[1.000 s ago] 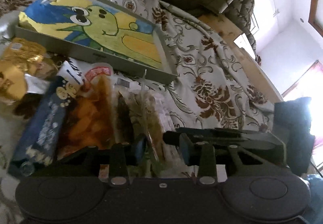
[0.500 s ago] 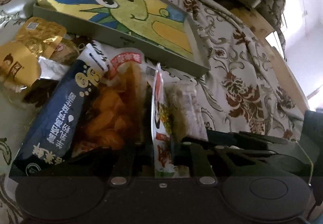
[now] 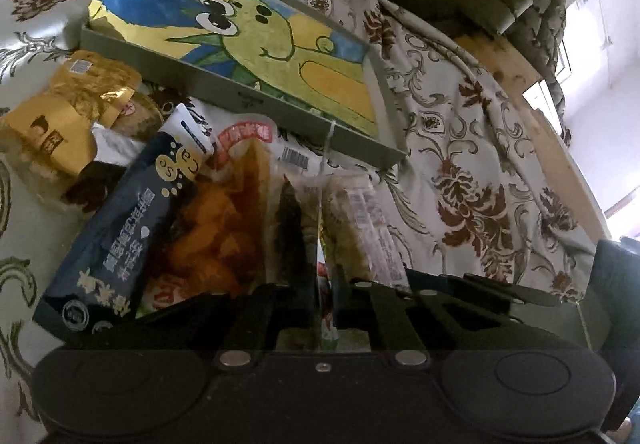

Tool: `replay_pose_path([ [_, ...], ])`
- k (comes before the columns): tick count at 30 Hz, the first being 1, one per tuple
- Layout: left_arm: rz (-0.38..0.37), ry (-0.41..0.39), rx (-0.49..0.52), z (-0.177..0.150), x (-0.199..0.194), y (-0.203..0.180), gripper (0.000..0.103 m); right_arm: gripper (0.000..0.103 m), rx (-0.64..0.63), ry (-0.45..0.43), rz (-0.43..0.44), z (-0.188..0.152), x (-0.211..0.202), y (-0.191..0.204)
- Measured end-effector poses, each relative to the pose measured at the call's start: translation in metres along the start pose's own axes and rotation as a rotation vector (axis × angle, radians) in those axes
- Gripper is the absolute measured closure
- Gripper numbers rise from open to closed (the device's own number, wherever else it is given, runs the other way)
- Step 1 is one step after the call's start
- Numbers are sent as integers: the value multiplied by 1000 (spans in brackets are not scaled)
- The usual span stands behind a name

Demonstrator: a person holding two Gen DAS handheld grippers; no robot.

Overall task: Organize snacks
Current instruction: 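Close the left tool on the white-green packet while the right tool grips the clear bread packet, then carry both packets onto the frog-painting tray and open both tools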

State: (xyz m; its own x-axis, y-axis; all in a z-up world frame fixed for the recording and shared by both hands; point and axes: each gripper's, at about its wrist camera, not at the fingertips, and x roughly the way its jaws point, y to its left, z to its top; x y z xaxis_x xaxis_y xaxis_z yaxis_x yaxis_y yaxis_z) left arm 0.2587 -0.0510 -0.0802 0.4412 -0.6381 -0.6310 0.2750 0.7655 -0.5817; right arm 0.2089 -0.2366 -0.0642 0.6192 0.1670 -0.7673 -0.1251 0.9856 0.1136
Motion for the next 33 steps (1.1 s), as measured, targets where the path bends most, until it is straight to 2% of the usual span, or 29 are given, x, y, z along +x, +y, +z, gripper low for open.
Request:
replay_pose_path([
  [8,24,-18,-5,-6,-18,-11,97,62,6,-46,-21,-6,-23,5],
  [16,25,-79,-34,-11,-43,-14,97,62,18,-98,-15,-7,-38,4],
  [28,23,-184,-66,5,-59,-9,97,62,86,-208,23,0,-51,-9],
  [33,-4,-222,-99,19,-58,-4,97,62,145,-240,38,2,-49,-22],
])
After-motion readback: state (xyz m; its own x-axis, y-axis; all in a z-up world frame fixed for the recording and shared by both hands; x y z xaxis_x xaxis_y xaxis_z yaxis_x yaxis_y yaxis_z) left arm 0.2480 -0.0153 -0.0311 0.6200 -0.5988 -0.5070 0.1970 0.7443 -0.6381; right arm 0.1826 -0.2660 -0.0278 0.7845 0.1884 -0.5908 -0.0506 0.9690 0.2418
